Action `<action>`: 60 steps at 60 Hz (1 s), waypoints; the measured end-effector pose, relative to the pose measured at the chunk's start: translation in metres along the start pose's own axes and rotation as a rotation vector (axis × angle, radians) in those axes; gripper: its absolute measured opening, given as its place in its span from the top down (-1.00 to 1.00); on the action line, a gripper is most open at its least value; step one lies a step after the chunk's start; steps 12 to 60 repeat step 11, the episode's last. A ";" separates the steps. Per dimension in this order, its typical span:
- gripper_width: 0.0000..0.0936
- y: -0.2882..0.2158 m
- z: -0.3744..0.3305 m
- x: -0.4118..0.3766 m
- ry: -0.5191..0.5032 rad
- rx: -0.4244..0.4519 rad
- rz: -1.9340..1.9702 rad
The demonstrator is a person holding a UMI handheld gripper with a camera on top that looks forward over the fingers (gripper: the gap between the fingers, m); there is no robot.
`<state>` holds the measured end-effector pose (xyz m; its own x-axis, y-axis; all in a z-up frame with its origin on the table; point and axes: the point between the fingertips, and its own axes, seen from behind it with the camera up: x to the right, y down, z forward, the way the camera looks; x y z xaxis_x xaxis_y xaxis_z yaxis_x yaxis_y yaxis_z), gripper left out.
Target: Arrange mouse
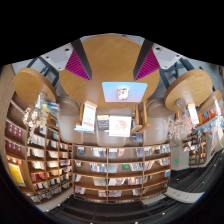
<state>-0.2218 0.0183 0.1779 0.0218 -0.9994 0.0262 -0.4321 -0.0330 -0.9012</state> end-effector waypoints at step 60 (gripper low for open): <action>-0.84 0.013 -0.024 0.000 -0.044 0.007 -0.003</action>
